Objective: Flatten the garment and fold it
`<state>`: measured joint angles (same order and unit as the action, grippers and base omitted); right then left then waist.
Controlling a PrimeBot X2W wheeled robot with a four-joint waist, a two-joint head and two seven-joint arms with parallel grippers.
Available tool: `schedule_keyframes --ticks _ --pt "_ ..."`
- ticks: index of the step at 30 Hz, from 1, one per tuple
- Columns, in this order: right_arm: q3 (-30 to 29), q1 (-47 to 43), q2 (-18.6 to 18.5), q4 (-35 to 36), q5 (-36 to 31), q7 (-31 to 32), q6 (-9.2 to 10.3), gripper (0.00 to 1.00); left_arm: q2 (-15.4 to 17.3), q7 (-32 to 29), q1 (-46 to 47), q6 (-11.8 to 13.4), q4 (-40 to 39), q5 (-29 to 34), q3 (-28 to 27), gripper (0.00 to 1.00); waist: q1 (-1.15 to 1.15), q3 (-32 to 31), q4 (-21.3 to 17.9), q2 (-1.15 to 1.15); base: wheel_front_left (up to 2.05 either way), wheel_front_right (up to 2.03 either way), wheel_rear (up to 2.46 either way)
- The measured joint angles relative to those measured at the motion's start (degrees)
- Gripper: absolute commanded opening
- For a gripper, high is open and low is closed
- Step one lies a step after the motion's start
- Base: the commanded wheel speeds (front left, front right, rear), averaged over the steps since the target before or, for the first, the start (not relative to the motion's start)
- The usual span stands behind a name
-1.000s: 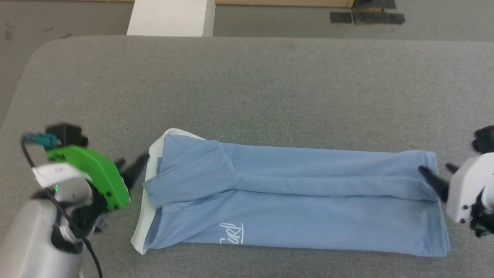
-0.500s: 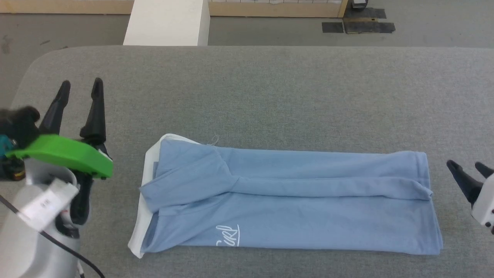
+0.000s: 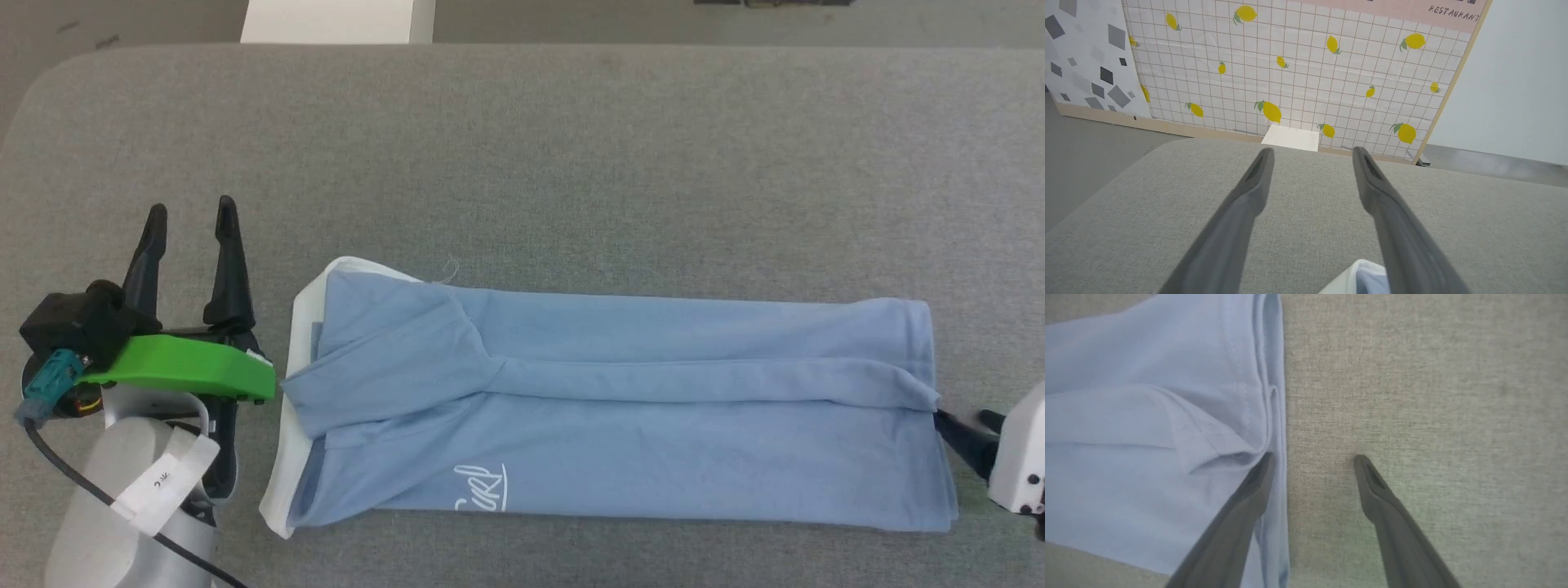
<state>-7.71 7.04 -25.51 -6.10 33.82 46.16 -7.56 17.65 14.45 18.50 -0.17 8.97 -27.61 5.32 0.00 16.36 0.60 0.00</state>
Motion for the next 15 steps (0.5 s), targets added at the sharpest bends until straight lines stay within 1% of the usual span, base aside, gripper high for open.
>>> schedule_keyframes --ticks 7,15 --pt "5.0 2.9 -1.2 0.3 4.0 1.5 0.02 1.0 -1.0 0.1 0.0 -0.1 -0.5 1.7 -1.3 1.0 0.0 2.4 0.9 0.0 0.0 0.0 0.0" --pt "10.6 6.0 -1.3 0.4 5.7 3.0 0.09 1.0 -2.0 0.1 0.0 -1.3 -0.5 3.9 -2.8 1.0 0.0 2.7 1.4 0.0 0.0 0.0 0.0"
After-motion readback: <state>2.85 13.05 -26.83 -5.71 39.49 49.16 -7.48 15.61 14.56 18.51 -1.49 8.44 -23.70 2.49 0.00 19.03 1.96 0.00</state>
